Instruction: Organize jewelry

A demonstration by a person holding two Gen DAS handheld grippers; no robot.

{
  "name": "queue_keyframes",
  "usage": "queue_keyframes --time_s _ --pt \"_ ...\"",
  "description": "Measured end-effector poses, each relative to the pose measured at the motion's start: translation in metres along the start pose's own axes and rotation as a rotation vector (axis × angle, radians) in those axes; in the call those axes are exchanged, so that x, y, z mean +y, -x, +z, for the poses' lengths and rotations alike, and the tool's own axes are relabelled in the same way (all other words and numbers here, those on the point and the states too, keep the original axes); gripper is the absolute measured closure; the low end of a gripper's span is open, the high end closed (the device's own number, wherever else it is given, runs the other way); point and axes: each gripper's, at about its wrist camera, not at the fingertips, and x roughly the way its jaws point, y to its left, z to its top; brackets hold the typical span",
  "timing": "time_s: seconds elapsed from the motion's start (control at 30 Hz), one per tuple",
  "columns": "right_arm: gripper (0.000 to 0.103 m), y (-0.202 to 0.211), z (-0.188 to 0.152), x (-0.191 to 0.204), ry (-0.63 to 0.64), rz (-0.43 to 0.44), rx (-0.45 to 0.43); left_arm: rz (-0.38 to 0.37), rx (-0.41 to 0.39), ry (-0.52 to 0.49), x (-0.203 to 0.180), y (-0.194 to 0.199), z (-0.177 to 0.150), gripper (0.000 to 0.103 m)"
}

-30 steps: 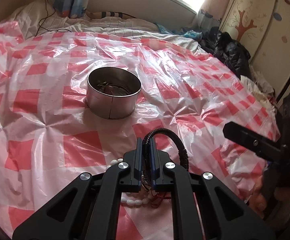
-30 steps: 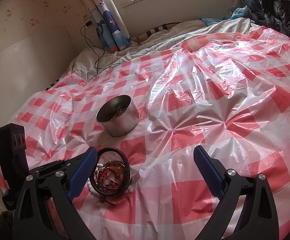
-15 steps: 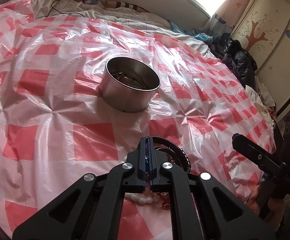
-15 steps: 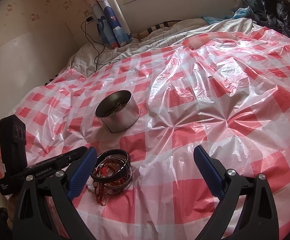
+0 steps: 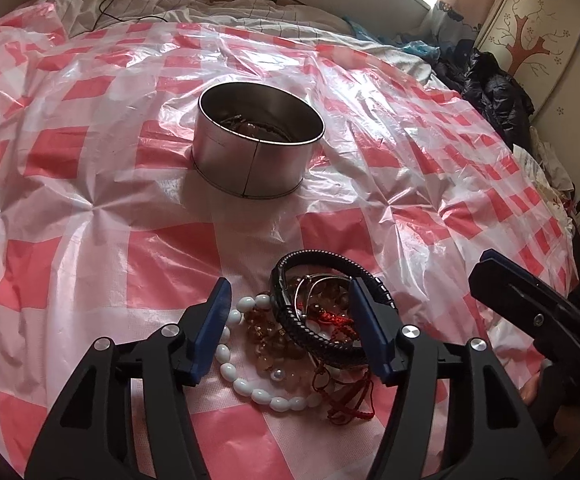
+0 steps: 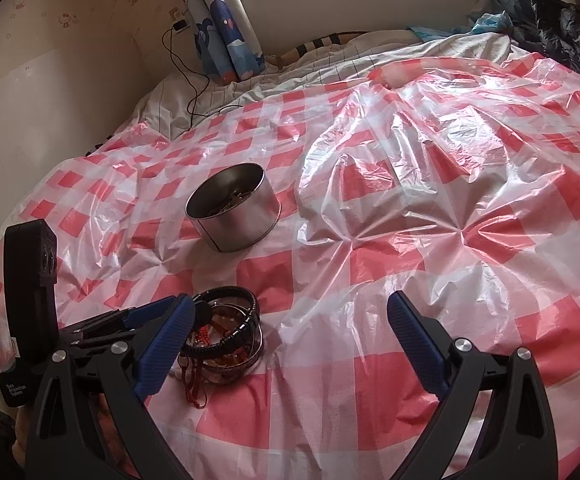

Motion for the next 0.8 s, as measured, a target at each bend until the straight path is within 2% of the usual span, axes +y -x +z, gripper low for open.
queue_keyframes --time_s 0.03,0.07,0.1,0.17,0.2,0.37,0.5,0.63,0.8 --pt "0.01 0.0 0.0 0.0 0.0 0.0 -0.001 0.005 0.001 -0.001 0.0 -0.001 -0.001 0.045" --pt "0.01 0.001 0.0 0.0 0.0 0.0 -0.001 0.003 0.0 0.0 0.0 -0.001 -0.001 0.05" --pt "0.01 0.0 0.0 0.0 -0.001 0.0 -0.001 0.006 -0.005 0.002 0.0 -0.001 -0.001 0.059" --pt "0.01 0.001 0.0 0.0 -0.006 0.001 -0.002 0.015 -0.008 0.005 0.002 -0.002 0.0 0.09" --pt "0.01 0.001 0.0 0.0 -0.006 0.001 -0.002 0.001 -0.008 0.017 0.004 -0.001 0.0 0.093" --pt "0.01 0.001 0.001 -0.001 -0.005 0.003 -0.005 -0.104 -0.026 0.101 0.017 0.006 0.004 0.094" --pt "0.01 0.001 0.001 -0.001 -0.003 0.005 -0.005 -0.18 -0.071 0.183 0.033 0.022 0.01 0.094" --pt "0.01 0.003 0.001 0.005 0.021 0.015 -0.009 -0.174 -0.131 0.232 0.052 0.044 0.014 0.094" --pt "0.01 0.007 -0.002 0.028 0.129 0.045 -0.016 -0.134 -0.173 0.276 0.077 0.062 0.014 0.094"
